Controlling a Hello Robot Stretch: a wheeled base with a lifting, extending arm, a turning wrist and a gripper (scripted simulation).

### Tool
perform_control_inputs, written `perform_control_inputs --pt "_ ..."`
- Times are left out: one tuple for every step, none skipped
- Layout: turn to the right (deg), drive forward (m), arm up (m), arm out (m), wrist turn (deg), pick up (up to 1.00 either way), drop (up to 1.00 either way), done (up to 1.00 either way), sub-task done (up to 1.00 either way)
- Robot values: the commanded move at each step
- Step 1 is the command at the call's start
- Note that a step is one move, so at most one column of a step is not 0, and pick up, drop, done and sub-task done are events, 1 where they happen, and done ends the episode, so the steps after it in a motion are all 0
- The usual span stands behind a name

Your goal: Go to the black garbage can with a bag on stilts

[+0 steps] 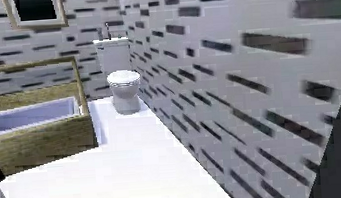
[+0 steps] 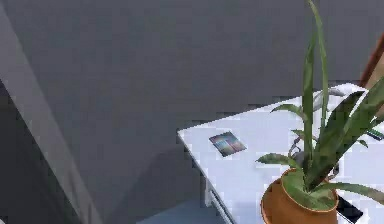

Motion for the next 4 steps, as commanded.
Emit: perform_control_inputs --pt "-24.0 0.00 0.00 0.00 0.0 0.00 0.00 0.00 0.00" --pt "0.0 1.00 0.00 0.00 0.0 0.00 0.00 0.00 0.00" --pt "0.0 0.10 0.00 0.00 0.0 0.00 0.00 0.00 0.00" --pt "-42.0 0.00 0.00 0.00 0.0 0.00 0.00 0.00 0.00"
